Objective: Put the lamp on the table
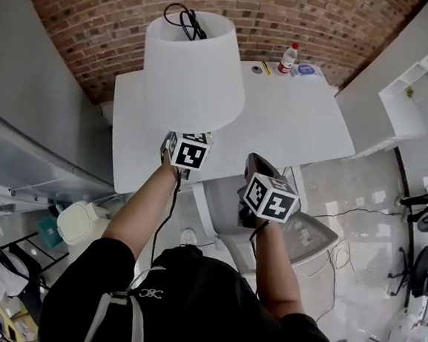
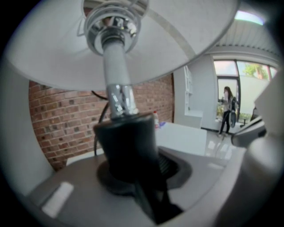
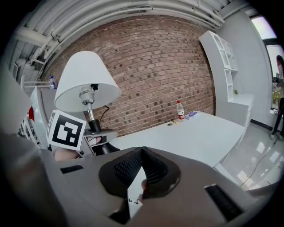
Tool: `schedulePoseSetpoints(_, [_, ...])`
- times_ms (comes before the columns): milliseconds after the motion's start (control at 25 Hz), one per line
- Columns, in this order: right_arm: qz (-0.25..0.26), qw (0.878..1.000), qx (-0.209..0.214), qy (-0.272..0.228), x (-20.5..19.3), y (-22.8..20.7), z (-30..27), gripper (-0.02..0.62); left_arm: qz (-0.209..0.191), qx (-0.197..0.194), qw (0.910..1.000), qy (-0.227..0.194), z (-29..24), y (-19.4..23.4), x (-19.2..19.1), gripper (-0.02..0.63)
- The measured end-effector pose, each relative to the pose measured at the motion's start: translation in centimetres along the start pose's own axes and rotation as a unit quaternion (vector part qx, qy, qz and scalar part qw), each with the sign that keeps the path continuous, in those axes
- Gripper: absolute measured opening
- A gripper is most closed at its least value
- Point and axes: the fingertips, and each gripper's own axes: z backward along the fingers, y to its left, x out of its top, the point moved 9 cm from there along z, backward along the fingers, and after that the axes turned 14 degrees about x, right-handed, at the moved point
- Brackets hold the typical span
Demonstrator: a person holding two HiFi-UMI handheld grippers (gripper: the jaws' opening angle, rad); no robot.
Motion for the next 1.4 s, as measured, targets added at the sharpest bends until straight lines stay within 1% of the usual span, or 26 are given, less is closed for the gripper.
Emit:
schedulePoseSetpoints(160, [-0.009,1.0,-0.022,-0.001,0.3,-1.3,-1.9,-0.007,-0.015,-0.008,0.9998,0.0,-4.6,0.5,0.8,0.112])
schedulePoseSetpoints(280, [-0.015,0.999,-0.029,0.004,0.1,-2.4,-3.3,-0.008,-0.028,-0.014,0.9995,-0.003,-8.3,0.4,1.1,0.112])
schedulePoseSetpoints(400, [-0.026,0.999,-0.039,0.015,-0.7,-3.6,-4.5,-0.008,-0.034,-0.006,0.9993,-0.015,-11.8,0.6,1.5,0.112])
schedulePoseSetpoints(520, [-0.043,0.998,-0.052,0.015,-1.2,-5.0,-5.7,-0.008,-0.035,0.006,0.9989,-0.031,-15.7,1.0,1.5,0.11])
schedulePoseSetpoints(600, [-0.051,0.997,-0.061,0.011,-1.2,-6.1,-6.3,-0.008,-0.039,0.013,0.9987,-0.029,-18.6,1.3,1.1,0.11])
schedulePoseSetpoints(760, [-0.059,0.995,-0.08,0.011,-1.3,-8.0,-7.5,-0.008,-0.049,0.011,0.9985,-0.022,-24.1,1.6,0.4,0.11])
schedulePoseSetpoints(880, [-0.066,0.994,-0.088,0.017,-2.0,-9.0,-8.5,-0.008,-0.045,0.015,0.9985,-0.026,-27.4,1.7,0.0,0.11])
schedulePoseSetpoints(1000, [-0.072,0.992,-0.096,0.031,-3.4,-10.1,-9.4,-0.008,-0.028,0.011,0.9993,-0.023,-31.1,1.4,-1.1,0.11])
schedulePoseSetpoints(1080, [-0.075,0.991,-0.101,0.044,-4.3,-11.0,-10.0,-0.008,-0.013,0.018,0.9994,-0.027,-33.2,1.3,-1.2,0.11])
schedulePoseSetpoints(1160, [-0.08,0.99,-0.101,0.053,-5.2,-11.5,-10.5,-0.008,-0.006,0.022,0.9992,-0.033,-34.8,1.0,-1.1,0.11])
schedulePoseSetpoints(1400, [-0.083,0.988,-0.111,0.064,-7.1,-13.2,-11.2,-0.008,-0.022,0.046,0.9974,-0.051,-38.6,1.0,-1.0,0.11])
